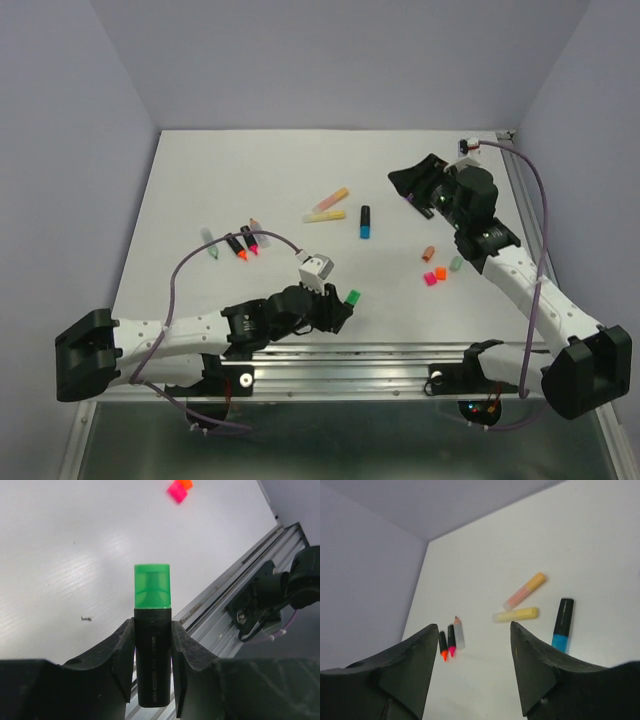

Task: Open the pen caps

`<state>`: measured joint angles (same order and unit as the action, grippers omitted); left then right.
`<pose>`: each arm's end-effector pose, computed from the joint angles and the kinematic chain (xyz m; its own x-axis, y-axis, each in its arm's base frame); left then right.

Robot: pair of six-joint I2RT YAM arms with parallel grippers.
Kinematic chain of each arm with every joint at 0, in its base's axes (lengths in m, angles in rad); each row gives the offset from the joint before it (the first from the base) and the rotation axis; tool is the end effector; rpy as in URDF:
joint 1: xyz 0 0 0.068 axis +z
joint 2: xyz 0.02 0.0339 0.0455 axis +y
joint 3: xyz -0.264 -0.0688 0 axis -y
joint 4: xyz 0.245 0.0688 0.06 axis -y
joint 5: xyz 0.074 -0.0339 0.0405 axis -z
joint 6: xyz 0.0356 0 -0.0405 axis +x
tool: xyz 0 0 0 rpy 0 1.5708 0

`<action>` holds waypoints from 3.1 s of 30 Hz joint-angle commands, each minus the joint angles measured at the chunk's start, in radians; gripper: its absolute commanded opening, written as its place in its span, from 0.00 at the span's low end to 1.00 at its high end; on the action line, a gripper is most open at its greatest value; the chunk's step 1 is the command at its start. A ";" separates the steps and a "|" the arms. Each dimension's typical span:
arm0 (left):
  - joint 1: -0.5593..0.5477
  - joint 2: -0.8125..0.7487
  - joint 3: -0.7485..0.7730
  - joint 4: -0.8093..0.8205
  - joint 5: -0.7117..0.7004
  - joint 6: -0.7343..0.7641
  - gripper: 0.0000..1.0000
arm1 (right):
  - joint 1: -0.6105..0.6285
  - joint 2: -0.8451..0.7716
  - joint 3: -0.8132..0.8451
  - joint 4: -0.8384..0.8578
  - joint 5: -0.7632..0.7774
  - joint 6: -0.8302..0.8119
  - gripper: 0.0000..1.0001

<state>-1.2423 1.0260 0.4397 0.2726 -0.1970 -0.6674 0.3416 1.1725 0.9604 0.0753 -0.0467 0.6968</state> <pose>0.0789 -0.2098 0.2201 -0.6155 -0.0755 -0.7845 0.6203 0.5677 -0.5413 0.2617 0.0948 0.3490 -0.3413 0.5590 -0.7556 -0.2076 0.7392 0.6407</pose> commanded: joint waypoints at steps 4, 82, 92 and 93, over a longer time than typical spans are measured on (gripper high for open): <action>-0.003 0.029 0.151 0.080 -0.119 0.136 0.00 | 0.022 -0.085 -0.206 0.076 -0.364 0.072 0.87; 0.004 0.247 0.358 0.020 -0.163 0.098 0.04 | 0.269 -0.274 -0.339 0.064 -0.260 0.233 0.01; 0.001 0.212 0.263 0.063 -0.114 0.032 0.00 | 0.226 -0.203 -0.298 0.046 0.205 0.159 0.01; -0.006 0.203 0.228 0.076 -0.093 0.010 0.00 | 0.211 -0.192 -0.293 0.063 0.211 0.161 0.01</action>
<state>-1.2240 1.2835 0.7475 0.3317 -0.3470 -0.6052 0.6292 0.9524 0.6109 0.0677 -0.1478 0.9161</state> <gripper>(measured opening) 0.418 0.252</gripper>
